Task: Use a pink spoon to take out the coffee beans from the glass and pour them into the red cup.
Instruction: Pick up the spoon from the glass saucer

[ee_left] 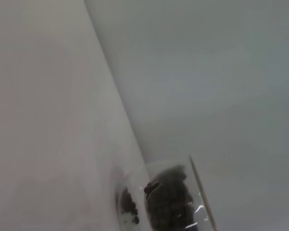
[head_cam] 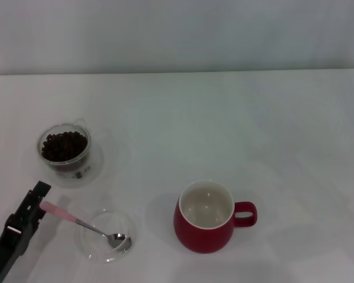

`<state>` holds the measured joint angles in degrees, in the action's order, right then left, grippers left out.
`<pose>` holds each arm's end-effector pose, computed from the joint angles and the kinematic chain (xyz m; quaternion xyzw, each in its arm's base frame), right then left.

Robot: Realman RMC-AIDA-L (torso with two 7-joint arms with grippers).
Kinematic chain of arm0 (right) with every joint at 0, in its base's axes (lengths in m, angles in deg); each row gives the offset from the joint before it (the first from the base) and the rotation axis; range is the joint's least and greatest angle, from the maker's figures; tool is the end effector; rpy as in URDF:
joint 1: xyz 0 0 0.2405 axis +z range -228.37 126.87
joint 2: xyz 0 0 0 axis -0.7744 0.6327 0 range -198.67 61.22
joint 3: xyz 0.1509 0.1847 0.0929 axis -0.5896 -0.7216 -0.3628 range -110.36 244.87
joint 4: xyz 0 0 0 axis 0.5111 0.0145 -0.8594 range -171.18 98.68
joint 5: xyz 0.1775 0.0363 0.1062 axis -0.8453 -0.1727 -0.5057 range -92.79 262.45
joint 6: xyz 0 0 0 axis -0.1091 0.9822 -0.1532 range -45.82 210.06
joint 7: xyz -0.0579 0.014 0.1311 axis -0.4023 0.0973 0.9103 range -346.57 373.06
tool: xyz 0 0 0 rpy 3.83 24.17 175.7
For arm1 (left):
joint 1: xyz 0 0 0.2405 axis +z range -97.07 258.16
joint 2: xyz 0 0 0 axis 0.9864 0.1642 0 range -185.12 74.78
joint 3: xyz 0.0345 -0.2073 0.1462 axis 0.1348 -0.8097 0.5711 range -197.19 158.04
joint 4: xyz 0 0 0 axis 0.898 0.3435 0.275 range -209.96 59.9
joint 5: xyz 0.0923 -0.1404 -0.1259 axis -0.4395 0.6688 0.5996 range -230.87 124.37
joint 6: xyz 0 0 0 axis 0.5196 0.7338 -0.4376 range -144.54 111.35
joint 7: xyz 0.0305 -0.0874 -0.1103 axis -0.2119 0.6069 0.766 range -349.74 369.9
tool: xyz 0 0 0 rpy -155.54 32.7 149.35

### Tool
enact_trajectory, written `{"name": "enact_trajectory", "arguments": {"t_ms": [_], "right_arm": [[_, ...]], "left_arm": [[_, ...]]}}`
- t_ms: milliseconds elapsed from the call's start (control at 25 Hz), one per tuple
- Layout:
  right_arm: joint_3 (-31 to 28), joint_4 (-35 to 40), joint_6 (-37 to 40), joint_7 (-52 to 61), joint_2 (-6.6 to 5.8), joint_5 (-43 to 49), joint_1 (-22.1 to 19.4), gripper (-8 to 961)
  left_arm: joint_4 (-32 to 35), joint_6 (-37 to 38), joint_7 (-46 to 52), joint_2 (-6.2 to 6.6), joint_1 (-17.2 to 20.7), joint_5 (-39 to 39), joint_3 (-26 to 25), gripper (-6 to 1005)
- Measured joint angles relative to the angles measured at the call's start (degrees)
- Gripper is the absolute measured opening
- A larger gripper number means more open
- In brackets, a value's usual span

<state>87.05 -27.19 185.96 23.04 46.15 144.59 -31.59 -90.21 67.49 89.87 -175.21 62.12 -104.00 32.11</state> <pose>0.3304 0.2699 0.1104 -0.6087 -0.0501 0.3724 0.6988 -0.3462 0.2115 -0.0681 -0.4882 -0.6585 -0.5207 0.2386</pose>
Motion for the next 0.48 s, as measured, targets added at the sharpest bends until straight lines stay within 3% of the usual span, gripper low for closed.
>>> {"name": "enact_trajectory", "arguments": {"t_ms": [480], "right_arm": [[0.0,-0.2,0.1,-0.1,0.0,0.0,0.1,528]], "left_arm": [[0.5,-3.1,-0.6,-0.19,-1.6,-2.0,-0.1,888]]}}
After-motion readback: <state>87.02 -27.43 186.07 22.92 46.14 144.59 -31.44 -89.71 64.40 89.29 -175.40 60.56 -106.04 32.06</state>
